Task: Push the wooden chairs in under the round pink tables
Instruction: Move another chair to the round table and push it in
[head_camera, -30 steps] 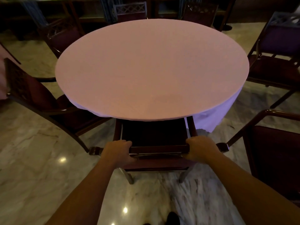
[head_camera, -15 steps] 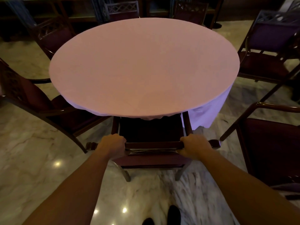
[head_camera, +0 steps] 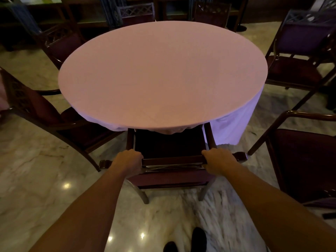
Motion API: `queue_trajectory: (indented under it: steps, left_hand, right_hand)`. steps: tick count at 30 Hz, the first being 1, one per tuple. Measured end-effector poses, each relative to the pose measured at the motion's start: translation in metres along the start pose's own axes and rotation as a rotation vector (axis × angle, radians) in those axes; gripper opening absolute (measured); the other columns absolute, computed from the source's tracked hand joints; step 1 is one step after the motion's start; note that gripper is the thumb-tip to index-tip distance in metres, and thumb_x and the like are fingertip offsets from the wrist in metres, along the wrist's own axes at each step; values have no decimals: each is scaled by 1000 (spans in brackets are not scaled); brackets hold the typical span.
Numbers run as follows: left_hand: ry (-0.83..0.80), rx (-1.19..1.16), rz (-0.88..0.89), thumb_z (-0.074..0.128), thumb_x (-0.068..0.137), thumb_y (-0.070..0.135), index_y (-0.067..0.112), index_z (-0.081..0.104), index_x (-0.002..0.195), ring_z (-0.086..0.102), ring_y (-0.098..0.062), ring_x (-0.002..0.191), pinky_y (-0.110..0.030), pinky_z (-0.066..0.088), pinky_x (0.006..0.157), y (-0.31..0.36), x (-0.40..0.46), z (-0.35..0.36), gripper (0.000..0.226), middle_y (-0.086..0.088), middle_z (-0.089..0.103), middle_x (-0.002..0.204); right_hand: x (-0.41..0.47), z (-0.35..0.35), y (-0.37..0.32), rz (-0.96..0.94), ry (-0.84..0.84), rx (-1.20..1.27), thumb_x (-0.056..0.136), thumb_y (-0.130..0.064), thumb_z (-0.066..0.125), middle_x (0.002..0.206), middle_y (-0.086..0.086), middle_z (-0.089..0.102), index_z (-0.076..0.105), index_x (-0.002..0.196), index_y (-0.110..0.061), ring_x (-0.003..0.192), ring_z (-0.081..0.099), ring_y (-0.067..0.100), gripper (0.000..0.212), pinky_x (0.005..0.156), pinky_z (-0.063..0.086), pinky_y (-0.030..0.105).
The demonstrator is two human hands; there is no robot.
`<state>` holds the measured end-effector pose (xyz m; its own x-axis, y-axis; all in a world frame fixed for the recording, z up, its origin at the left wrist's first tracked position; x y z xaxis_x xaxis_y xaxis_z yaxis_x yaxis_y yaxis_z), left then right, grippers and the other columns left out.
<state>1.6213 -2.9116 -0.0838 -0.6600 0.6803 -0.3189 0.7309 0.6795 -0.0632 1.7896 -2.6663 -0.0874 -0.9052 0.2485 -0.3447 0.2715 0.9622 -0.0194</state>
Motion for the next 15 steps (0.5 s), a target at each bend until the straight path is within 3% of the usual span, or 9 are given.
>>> queue_trajectory:
  steps: [4,11,15]
  left_hand:
    - [10,3,14,70,85,48,26,74,99,69,-24,82,-37,56,71,-1,3,-1,27,1,71,89]
    - [29,-20,-8,71,86,44,25,75,96,66,-25,77,-42,59,73,-12,9,-6,22,3,62,77]
    - [33,-13,-7,72,85,45,25,75,96,66,-26,76,-40,56,69,-11,10,-8,23,3,59,75]
  right_hand:
    - [1,0,0,7,22,-6,99,-41,60,102,8,65,53,117,-18,92,66,30,30,75,50,38]
    - [8,-1,-8,39,82,-4,99,-40,61,106,6,64,51,120,-19,94,65,31,31,73,41,38]
    - [12,-2,-4,37,72,14,97,-41,63,106,6,65,51,118,-19,95,66,31,32,74,44,38]
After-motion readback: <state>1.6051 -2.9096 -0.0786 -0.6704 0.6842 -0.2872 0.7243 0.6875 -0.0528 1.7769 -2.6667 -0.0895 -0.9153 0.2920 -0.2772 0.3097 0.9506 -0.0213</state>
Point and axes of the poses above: each hand's wrist, its own x-axis towards the middle knuckle, its own z-axis out of the palm, y = z × x, the point moved 6 cm from there along x, towards the middle knuckle
